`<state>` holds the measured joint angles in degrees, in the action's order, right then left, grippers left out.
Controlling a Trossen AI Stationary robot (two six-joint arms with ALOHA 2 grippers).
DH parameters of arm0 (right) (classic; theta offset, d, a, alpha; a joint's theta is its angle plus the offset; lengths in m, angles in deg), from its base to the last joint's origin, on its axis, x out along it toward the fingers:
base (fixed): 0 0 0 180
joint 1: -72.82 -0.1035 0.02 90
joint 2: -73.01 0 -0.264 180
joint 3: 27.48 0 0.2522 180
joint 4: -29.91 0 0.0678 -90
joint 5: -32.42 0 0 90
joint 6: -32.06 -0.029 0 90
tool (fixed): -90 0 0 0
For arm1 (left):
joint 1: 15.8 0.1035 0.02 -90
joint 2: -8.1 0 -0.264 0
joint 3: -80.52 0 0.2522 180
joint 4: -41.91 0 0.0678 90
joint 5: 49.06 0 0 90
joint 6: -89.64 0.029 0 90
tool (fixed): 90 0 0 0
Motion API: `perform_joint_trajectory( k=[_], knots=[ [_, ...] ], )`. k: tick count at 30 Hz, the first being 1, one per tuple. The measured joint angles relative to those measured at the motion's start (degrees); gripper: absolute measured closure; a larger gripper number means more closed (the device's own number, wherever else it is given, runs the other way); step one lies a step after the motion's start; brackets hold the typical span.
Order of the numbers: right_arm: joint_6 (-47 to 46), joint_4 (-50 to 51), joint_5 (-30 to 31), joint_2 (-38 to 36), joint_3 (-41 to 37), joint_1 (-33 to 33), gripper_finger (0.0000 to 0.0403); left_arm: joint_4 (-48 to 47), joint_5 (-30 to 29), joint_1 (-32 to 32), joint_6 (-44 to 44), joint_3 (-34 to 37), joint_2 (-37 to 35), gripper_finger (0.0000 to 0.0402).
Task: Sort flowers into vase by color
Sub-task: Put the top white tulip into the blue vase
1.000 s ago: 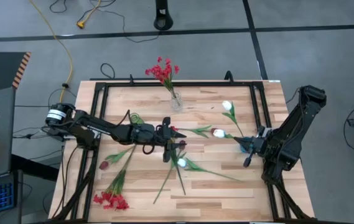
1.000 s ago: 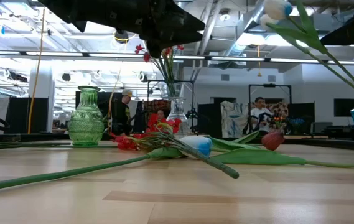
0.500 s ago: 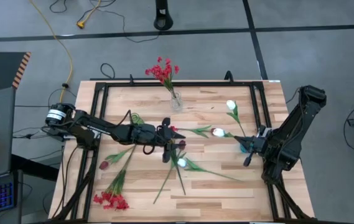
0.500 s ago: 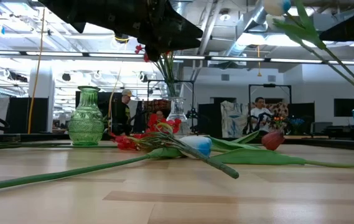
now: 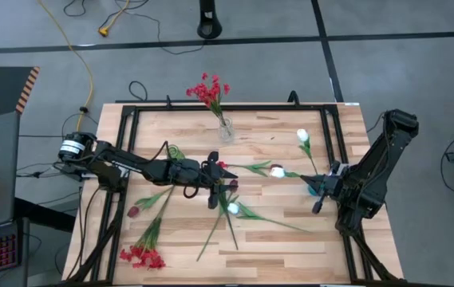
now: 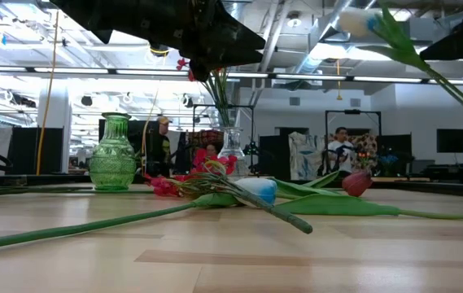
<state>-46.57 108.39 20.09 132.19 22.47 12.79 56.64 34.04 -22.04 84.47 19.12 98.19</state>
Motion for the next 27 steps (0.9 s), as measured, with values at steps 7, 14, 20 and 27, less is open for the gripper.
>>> perform_joint_trajectory(
  k=[7, 14, 20, 27],
  knots=[
    [0.0, 5.7, -2.5, 0.0, 3.9, 0.0, 0.0385, 0.0, 0.0, 0.0, -0.2, 0.0, 0.0, 0.0264],
    [0.0, 7.0, -6.2, 0.0, 5.4, 0.0, 0.0384, 0.0, 0.0, -0.1, -0.2, 0.0, 0.0, 0.0265],
    [-0.9, 7.4, -7.8, 0.0, 5.4, 0.0, 0.0385, 0.0, 0.0, -0.1, -0.2, 0.0, 0.0, 0.0265],
    [-0.9, 7.8, -7.9, 0.0, 5.4, 0.0, 0.0385, 0.0, 0.0, -0.1, -1.1, 0.0, 0.0, 0.0265]
  ],
)
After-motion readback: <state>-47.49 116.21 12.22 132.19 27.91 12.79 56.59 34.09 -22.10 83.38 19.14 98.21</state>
